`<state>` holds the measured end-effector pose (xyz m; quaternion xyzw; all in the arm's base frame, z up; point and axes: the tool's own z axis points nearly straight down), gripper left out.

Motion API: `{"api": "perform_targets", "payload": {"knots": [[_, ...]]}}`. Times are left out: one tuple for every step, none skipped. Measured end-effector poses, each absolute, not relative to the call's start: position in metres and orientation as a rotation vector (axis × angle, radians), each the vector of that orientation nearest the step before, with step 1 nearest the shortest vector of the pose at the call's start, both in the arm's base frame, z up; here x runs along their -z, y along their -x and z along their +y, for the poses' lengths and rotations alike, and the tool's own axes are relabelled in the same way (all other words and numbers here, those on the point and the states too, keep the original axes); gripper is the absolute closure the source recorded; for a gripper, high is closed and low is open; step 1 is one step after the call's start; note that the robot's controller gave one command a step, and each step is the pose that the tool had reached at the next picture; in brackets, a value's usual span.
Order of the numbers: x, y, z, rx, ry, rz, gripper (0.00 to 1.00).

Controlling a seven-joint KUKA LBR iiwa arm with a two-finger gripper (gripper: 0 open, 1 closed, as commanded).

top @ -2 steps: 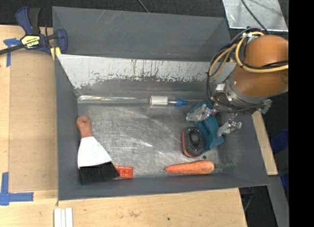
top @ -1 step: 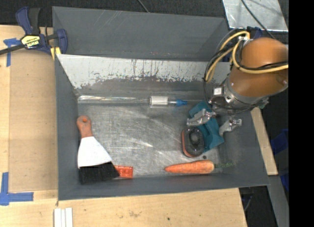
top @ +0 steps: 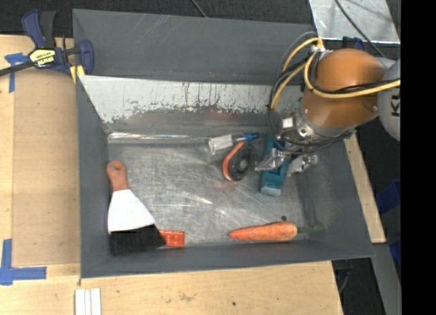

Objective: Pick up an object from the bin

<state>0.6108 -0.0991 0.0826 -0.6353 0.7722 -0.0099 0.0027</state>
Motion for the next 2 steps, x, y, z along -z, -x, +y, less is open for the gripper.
{"api": "perform_targets", "payload": {"knots": [[-0.083, -0.611, -0.099, 0.031, 1.993, 2.422, 1.0], [-0.206, -0.602, -0.112, -0.007, 1.995, 2.429, 1.0]]}}
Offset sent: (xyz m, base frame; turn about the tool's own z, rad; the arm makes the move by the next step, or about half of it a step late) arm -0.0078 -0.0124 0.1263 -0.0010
